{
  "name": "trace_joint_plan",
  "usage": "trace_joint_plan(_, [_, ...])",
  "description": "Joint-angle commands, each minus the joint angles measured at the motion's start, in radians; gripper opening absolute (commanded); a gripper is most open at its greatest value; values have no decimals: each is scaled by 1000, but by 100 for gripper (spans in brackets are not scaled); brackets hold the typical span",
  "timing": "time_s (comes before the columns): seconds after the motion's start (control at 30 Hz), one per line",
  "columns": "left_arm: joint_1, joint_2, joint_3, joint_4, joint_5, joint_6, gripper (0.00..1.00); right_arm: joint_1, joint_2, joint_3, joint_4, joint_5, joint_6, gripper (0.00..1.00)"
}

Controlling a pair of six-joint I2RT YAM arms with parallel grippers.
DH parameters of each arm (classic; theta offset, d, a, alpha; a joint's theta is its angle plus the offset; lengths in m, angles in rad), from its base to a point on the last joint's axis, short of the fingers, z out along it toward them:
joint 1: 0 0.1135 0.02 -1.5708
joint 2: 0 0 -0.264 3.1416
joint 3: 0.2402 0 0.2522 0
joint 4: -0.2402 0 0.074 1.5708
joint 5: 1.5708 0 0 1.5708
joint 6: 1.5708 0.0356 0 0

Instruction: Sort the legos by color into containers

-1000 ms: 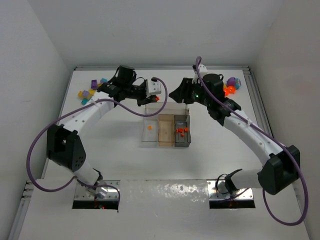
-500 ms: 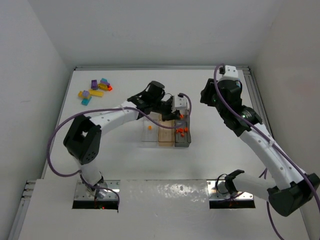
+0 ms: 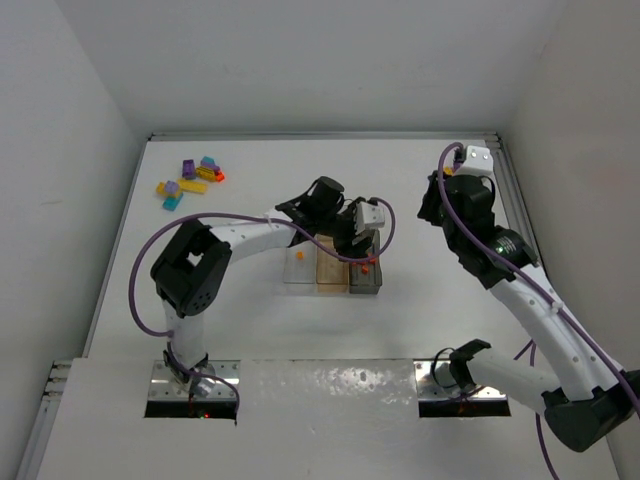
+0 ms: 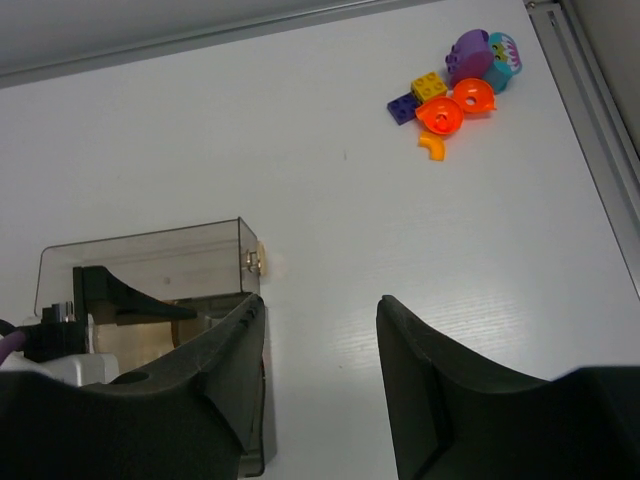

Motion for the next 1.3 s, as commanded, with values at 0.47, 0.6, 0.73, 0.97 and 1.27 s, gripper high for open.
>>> trace_joint_plan(0.47, [162,-107,282,-168,-150,-242,71,0,13,6,21,2,-33,49])
trace_joint_plan(0.6, [387,-140,291,-194,-375,-477,62,0,53,6,60,-42,-31,49])
trace_joint_plan(0.73, [521,-123,315,-251,-639,-565,35,0,118,18,90,-73,-34,49])
trace_joint_plan(0.97, [604,4,337,-312,-894,-753,58,0,246,98,89,-135,-59,49])
trace_joint_plan(1.27, [648,204,410,-317,-1023,-943,58,0,309,146,78,-151,-59,49])
